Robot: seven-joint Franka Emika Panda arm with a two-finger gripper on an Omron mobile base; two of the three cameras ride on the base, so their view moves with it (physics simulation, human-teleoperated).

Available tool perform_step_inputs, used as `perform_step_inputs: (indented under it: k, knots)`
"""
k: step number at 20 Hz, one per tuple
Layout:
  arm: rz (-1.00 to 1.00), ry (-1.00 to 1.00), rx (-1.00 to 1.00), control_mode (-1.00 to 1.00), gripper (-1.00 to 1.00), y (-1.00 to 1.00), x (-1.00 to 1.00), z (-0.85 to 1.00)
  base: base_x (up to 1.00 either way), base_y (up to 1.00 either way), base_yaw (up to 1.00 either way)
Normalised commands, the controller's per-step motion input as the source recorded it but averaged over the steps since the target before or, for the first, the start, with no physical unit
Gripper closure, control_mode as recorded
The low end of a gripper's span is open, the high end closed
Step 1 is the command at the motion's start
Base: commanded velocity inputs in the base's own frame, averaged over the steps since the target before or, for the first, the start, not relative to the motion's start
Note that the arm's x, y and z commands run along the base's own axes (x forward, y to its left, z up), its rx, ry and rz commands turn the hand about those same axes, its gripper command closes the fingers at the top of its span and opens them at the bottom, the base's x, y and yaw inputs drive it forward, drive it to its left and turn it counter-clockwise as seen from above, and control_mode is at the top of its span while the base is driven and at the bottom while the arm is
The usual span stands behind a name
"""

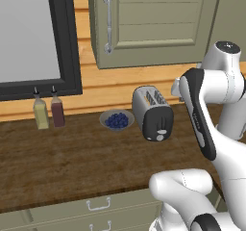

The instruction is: Start the toaster. Once the lever pops up, take the bread to the plate on the dining counter.

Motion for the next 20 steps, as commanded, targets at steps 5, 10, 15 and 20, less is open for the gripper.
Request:
perform_step_inputs:
  k: [5,10,15,20]
  knots:
    - [0.00,0.00,0.00,-1.00,-1.00,0.00,0.00,0.00,0.00,0.00,0.00]
    - [0.00,0.00,0.00,-1.00,-1.00,0.00,0.00,0.00,0.00,0.00,0.00]
    - [0.00,0.00,0.00,-1.00,-1.00,0.00,0.00,0.00,0.00,0.00,0.00]
    - [0.00,0.00,0.00,-1.00,-1.00,0.00,0.00,0.00,0.00,0.00,0.00]
